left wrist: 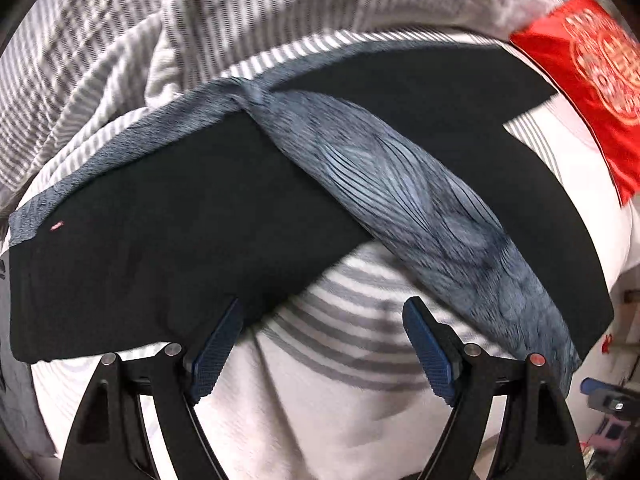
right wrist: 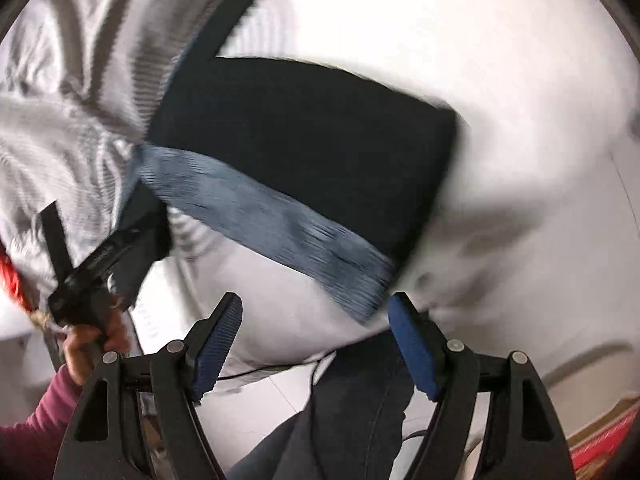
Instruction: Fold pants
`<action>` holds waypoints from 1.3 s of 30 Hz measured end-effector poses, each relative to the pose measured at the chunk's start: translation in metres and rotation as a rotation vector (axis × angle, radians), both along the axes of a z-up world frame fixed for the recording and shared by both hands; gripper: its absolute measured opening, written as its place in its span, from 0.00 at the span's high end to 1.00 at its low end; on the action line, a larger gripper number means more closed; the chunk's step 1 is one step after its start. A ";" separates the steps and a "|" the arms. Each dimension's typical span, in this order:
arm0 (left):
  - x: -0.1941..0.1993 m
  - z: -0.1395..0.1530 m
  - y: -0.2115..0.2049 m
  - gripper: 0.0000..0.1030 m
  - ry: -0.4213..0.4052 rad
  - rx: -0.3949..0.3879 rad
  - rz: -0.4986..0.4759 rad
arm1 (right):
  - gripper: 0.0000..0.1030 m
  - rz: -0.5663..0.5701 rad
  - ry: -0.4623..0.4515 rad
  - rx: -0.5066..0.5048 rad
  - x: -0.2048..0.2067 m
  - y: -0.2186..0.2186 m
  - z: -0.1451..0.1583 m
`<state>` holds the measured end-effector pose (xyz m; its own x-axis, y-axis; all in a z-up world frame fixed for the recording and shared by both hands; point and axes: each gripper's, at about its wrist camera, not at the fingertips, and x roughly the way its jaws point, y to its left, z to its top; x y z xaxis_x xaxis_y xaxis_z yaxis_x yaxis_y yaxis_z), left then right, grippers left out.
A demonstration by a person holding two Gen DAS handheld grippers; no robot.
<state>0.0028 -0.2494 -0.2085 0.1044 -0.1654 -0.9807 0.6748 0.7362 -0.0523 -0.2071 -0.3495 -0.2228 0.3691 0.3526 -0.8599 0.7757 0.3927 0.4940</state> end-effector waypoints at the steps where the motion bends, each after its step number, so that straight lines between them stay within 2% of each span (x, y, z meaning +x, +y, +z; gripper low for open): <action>1: -0.004 -0.001 -0.002 0.19 0.005 0.001 -0.005 | 0.24 -0.017 0.003 0.006 -0.007 0.001 -0.006; 6: -0.019 -0.004 0.003 0.19 0.001 0.009 -0.032 | 0.30 -0.034 -0.033 0.011 -0.006 0.003 -0.023; 9: -0.025 -0.005 0.004 0.19 0.006 0.017 -0.030 | 0.42 -0.028 -0.062 0.034 -0.001 0.002 -0.032; 12: -0.030 -0.005 0.005 0.19 0.008 0.024 -0.021 | 0.68 -0.026 -0.041 0.055 0.008 -0.001 -0.041; 13: -0.031 -0.005 0.005 0.19 0.006 0.027 -0.019 | 0.96 -0.038 -0.078 0.093 0.009 -0.005 -0.040; 15: -0.033 -0.006 0.004 0.19 0.010 0.040 -0.009 | 0.95 -0.068 -0.154 0.174 0.010 -0.013 -0.033; 18: -0.033 -0.006 0.003 0.19 0.030 0.050 0.023 | 0.95 -0.057 -0.270 0.220 0.022 -0.033 -0.005; 24: -0.042 0.004 -0.013 0.19 0.046 0.051 0.055 | 0.95 -0.094 -0.427 0.290 0.053 -0.098 0.040; 32: -0.043 0.004 -0.063 0.19 0.090 0.067 0.113 | 0.95 -0.030 -0.521 0.311 0.117 -0.183 0.079; 39: 0.015 0.025 -0.137 0.19 0.004 0.021 0.173 | 0.95 0.104 -0.533 0.236 0.205 -0.263 0.095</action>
<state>0.0173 -0.3868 -0.1830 0.1255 -0.1245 -0.9842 0.5379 0.8421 -0.0380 -0.0019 -0.6121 -0.1277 0.6819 0.5693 -0.4593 0.3594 0.2860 0.8883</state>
